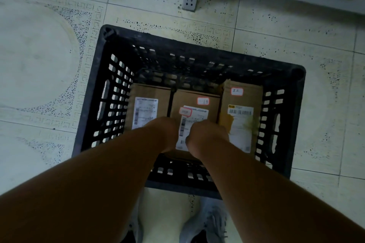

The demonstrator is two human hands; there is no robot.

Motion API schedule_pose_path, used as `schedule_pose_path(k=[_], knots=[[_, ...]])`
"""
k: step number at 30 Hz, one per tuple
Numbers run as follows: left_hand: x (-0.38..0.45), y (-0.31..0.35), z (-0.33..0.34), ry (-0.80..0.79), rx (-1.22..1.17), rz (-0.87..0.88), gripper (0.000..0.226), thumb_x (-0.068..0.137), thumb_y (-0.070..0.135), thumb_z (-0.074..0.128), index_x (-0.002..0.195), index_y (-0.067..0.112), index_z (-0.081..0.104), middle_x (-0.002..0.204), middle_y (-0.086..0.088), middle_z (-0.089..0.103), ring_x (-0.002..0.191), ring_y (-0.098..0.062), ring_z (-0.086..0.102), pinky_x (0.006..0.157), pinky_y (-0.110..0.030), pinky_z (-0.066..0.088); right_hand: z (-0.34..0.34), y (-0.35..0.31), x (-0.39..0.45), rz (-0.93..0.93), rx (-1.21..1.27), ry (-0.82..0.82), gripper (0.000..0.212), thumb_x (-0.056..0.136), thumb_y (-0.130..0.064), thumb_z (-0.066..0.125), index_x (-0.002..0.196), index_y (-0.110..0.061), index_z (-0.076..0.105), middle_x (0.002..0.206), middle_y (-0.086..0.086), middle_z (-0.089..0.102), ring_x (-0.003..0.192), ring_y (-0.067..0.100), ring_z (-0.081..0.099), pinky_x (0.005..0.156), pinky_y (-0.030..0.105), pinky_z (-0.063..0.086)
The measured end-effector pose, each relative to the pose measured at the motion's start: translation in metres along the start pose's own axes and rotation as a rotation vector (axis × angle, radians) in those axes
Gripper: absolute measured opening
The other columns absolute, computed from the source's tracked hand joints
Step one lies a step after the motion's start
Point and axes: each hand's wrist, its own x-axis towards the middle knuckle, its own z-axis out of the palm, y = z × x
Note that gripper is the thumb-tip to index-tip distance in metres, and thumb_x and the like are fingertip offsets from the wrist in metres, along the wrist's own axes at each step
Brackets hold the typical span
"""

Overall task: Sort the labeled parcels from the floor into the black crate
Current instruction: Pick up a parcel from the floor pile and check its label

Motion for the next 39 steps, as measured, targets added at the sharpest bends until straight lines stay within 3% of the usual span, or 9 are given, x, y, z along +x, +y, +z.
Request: schedule_pose_path(k=[3,7,9,14,21,25,32,35,39], knots=[[-0.007,-0.002,-0.008,0.096,-0.136,-0.042,0.05,0.095,0.014,0.055,0.142,0.008,0.04,0.131,-0.014,0.054,0.108,-0.027,0.058,0.081,-0.033,0.047,-0.015,0.006,-0.005,-0.02,0.091,0.177,0.012,0.092,-0.026,0.06,0.1,-0.017,0.06,0.106,0.007,0.063,0.088,0.021,0.059,0.082,0.036,0.052],[-0.037,0.003,-0.037,0.382,-0.327,-0.017,0.06,0.092,0.007,0.053,0.148,0.016,0.034,0.139,-0.014,0.05,0.117,-0.031,0.056,0.084,-0.036,0.048,-0.039,0.017,-0.03,-0.041,0.23,0.42,0.039,0.093,-0.027,0.06,0.13,-0.017,0.054,0.126,0.009,0.054,0.112,0.027,0.054,0.093,0.043,0.049],[-0.066,0.009,-0.057,0.521,-0.318,0.018,0.063,0.092,0.008,0.054,0.149,0.02,0.031,0.142,-0.012,0.048,0.119,-0.032,0.055,0.082,-0.034,0.04,-0.058,0.021,-0.053,-0.039,0.239,0.526,0.044,0.092,-0.026,0.059,0.135,-0.018,0.049,0.131,0.009,0.05,0.118,0.028,0.051,0.096,0.042,0.046],[-0.172,0.02,-0.123,0.71,-0.266,0.175,0.059,0.094,0.007,0.049,0.148,0.024,0.033,0.142,-0.01,0.048,0.12,-0.032,0.054,0.093,-0.045,0.05,-0.124,0.02,-0.14,-0.093,0.328,0.721,0.049,0.092,-0.023,0.059,0.14,-0.02,0.046,0.137,0.007,0.047,0.124,0.027,0.046,0.099,0.041,0.038],[-0.351,0.026,-0.23,0.994,-0.221,0.247,0.042,0.095,0.018,0.052,0.136,0.023,0.048,0.124,-0.005,0.059,0.107,-0.025,0.058,0.085,-0.039,0.051,-0.264,0.028,-0.313,-0.17,0.318,0.999,0.05,0.09,-0.022,0.06,0.138,-0.018,0.049,0.135,0.007,0.05,0.123,0.027,0.047,0.097,0.042,0.036],[-0.465,0.047,-0.286,1.035,-0.331,0.308,0.03,0.096,0.023,0.054,0.126,0.023,0.055,0.112,-0.004,0.061,0.092,-0.02,0.056,0.074,-0.028,0.041,-0.313,0.051,-0.443,-0.108,0.331,1.154,0.046,0.091,-0.027,0.061,0.135,-0.018,0.051,0.127,0.007,0.054,0.117,0.026,0.051,0.094,0.041,0.039],[-0.666,0.12,-0.309,1.188,-0.416,0.701,0.017,0.093,0.026,0.055,0.108,0.032,0.055,0.084,0.013,0.055,0.07,-0.001,0.052,0.056,-0.018,0.035,-0.33,0.079,-0.661,-0.02,0.662,1.493,0.053,0.084,-0.022,0.07,0.134,-0.015,0.052,0.132,0.006,0.049,0.119,0.021,0.049,0.097,0.047,0.047],[-0.723,0.16,-0.292,1.164,-0.447,0.863,0.015,0.091,0.03,0.054,0.103,0.039,0.053,0.083,0.016,0.056,0.075,0.001,0.055,0.058,-0.013,0.037,-0.312,0.095,-0.727,0.029,0.751,1.609,0.055,0.084,-0.023,0.073,0.134,-0.016,0.051,0.13,0.002,0.048,0.12,0.017,0.05,0.101,0.038,0.047],[-0.773,0.218,-0.269,1.114,-0.412,1.043,0.014,0.09,0.036,0.051,0.1,0.045,0.049,0.085,0.021,0.056,0.081,0.001,0.056,0.061,-0.01,0.039,-0.279,0.134,-0.797,0.077,0.844,1.671,0.06,0.084,-0.031,0.074,0.137,-0.026,0.048,0.133,-0.009,0.043,0.118,-0.002,0.046,0.091,0.001,0.034]])
